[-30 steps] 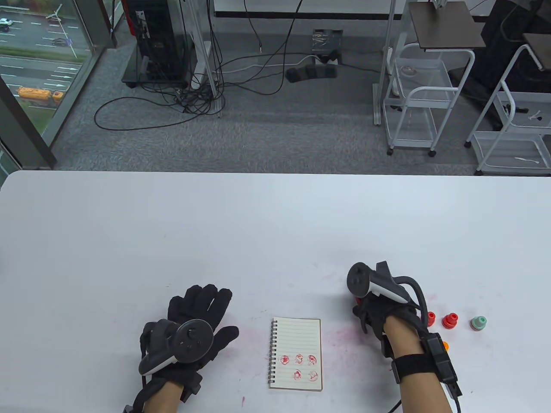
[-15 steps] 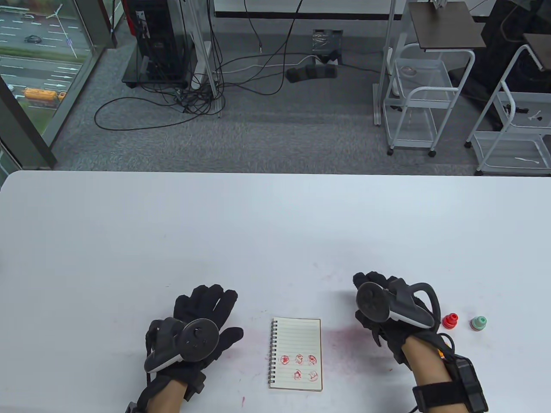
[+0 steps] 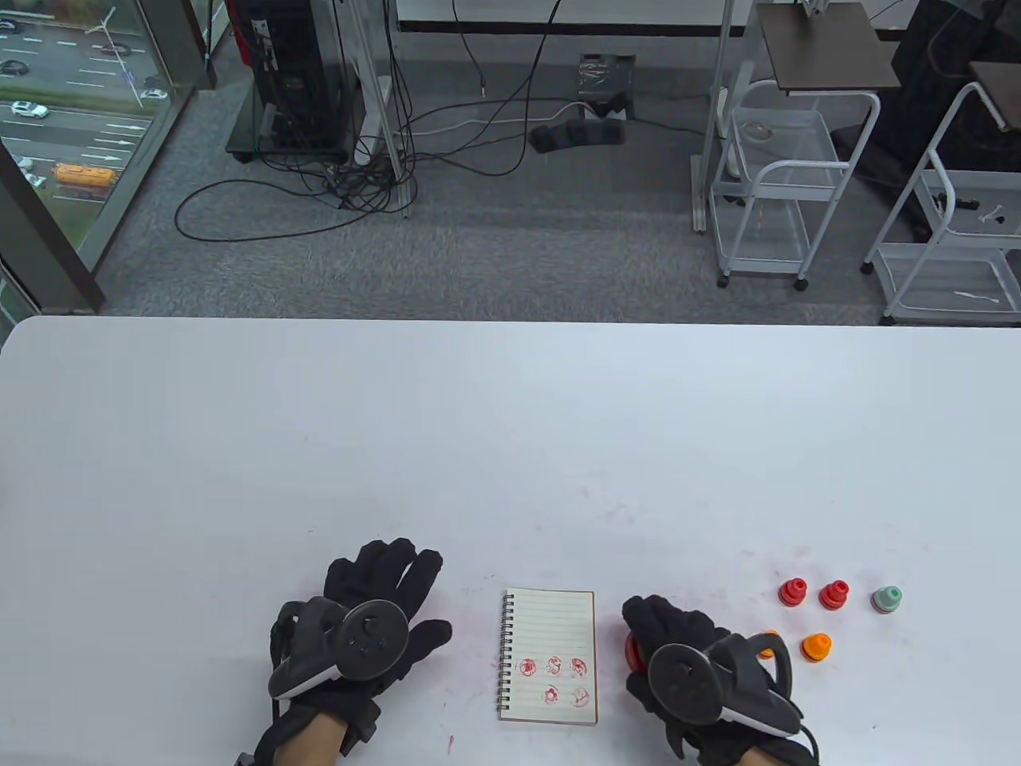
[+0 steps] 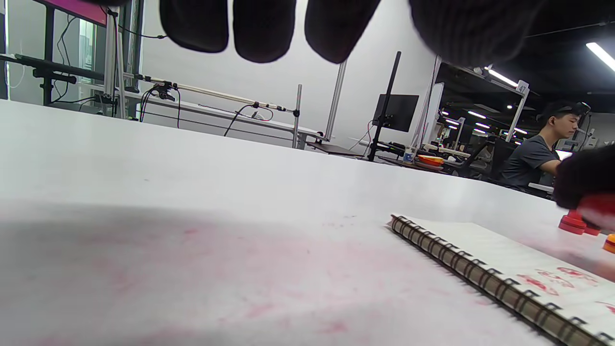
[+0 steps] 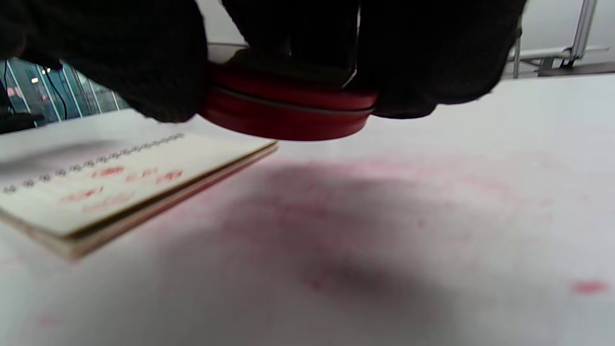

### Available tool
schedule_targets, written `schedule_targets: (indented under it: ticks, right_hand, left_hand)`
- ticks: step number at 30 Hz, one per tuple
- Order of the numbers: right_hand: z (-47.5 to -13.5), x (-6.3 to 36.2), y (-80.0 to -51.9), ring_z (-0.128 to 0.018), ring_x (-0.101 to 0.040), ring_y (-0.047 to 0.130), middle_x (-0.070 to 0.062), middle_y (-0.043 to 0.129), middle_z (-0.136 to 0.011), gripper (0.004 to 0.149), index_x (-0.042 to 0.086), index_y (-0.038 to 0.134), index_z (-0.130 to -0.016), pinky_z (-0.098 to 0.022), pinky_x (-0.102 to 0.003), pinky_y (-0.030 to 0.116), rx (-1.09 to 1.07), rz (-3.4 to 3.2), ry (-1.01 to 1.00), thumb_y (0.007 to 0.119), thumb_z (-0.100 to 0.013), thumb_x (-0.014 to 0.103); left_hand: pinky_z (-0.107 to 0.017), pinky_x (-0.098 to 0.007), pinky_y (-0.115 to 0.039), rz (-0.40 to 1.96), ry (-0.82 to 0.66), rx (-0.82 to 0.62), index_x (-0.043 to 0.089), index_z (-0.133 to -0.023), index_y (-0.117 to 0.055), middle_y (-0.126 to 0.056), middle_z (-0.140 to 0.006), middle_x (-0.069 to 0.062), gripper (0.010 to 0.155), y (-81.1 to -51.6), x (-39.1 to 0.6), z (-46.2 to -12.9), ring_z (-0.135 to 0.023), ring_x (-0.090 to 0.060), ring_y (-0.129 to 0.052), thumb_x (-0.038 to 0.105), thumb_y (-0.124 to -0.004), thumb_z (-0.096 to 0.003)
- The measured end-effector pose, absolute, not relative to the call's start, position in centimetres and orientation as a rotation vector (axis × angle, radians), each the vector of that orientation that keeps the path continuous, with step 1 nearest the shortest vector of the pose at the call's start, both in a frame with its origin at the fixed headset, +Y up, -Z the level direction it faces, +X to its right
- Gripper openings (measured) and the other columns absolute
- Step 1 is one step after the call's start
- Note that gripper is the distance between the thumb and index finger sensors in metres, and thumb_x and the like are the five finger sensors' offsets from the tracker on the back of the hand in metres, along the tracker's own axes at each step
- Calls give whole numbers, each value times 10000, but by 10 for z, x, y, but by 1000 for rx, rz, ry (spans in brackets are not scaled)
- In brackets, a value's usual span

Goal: Stamp reward stamp onto notebook

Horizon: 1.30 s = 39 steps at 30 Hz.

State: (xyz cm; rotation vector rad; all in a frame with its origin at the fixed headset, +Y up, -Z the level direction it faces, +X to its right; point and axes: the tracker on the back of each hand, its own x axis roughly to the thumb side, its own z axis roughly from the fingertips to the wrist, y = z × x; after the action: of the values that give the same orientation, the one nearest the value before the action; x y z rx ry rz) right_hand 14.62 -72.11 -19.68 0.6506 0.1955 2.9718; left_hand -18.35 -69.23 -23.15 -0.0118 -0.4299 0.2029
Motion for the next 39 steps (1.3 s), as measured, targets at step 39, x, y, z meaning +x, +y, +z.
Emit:
schedule_targets:
  ticks: [39]
  right_hand:
    - [-199, 166, -728, -925, -472, 638, -151, 547, -1086, 734, 162, 481, -1047, -659, -678, 577, 401, 3157, 534, 824, -428, 357]
  left_hand:
    - [-712, -753, -508, 206, -428, -43, 206, -1167, -562, -520, -1213, -214, 824, -696, -185, -232, -1071, -526, -578, 616, -676, -462]
